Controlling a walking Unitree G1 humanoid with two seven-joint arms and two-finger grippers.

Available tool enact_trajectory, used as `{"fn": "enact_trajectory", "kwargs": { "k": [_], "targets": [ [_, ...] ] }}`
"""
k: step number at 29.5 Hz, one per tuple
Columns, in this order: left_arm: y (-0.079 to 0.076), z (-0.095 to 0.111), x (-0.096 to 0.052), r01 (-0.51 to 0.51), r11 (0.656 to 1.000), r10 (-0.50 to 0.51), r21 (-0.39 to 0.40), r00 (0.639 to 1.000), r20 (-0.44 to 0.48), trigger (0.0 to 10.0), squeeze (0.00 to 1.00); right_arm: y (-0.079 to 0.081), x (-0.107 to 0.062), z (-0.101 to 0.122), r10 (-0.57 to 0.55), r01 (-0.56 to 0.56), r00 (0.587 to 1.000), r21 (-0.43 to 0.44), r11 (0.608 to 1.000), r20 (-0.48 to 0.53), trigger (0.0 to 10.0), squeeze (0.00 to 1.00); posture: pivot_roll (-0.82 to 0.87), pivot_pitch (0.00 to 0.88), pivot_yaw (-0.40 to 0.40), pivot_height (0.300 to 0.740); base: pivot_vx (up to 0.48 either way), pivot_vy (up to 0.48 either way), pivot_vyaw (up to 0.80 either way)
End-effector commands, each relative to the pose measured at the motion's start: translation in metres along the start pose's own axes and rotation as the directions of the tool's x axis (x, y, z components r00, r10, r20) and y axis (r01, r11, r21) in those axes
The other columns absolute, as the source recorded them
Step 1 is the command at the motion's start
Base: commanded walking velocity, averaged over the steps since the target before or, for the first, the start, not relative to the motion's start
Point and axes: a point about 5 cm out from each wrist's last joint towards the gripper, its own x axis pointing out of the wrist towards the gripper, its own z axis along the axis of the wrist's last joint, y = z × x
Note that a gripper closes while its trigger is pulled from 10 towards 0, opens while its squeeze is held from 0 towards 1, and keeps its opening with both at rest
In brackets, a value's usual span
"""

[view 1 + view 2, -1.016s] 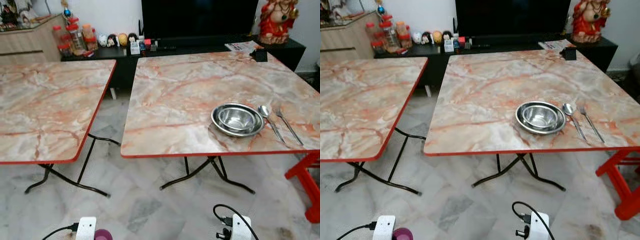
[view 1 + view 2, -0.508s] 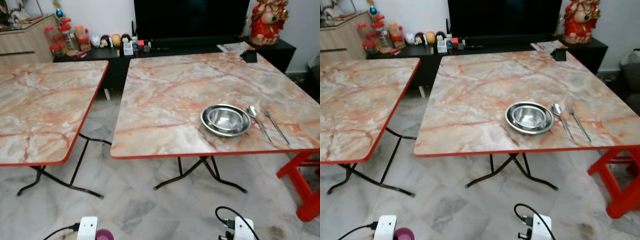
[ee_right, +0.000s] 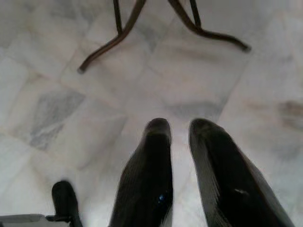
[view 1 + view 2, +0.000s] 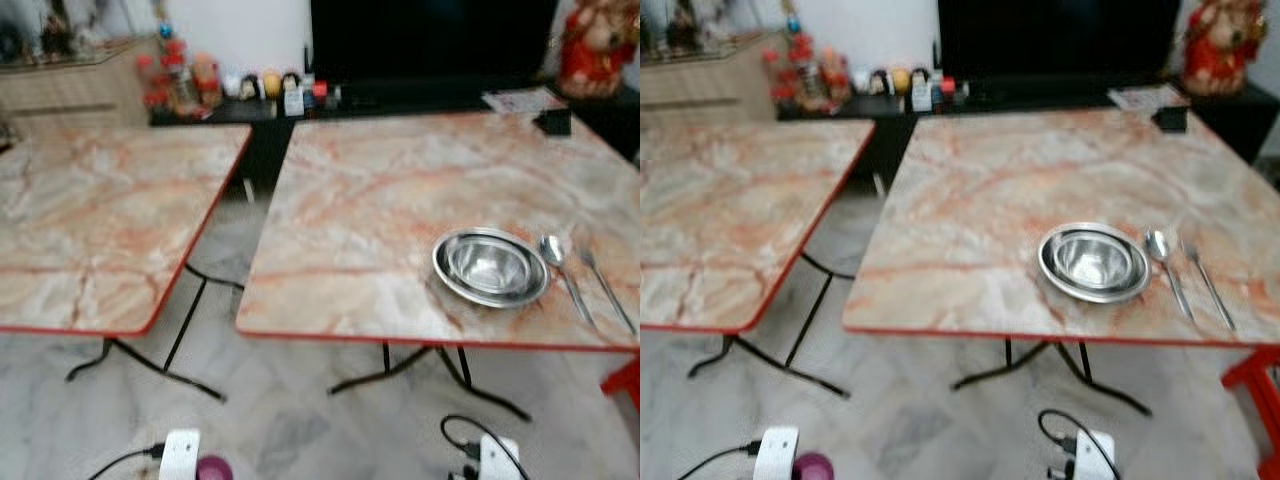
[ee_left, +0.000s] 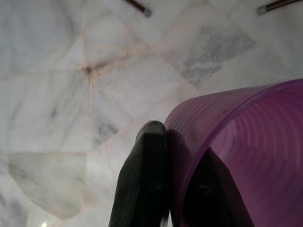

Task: Setting the table

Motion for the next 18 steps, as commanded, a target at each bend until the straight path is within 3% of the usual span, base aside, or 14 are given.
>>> {"fn": "enact_trajectory", "kwargs": {
  "k": [1,18],
  "targets": [
    [-0.0018,0.0021,0.0005,0.0,1.0,0.0,-0.006,1.0,0.004,10.0,0.0,0.0008,-0.0005,-0.0025,0.003,-0.003,1.0,-0.007,1.0,-0.011,10.0,0.0,-0.03,0.0,0.036,0.74,0.255,-0.262,0.0],
    [-0.004,0.0004,0.0001,0.013,1.0,-0.013,-0.015,1.0,0.003,10.0,0.0,0.0012,-0.0003,-0.001,-0.001,0.001,1.0,0.013,1.0,-0.001,10.0,0.0,-0.03,0.0,0.035,0.74,0.255,-0.266,0.0]
  ]
}}
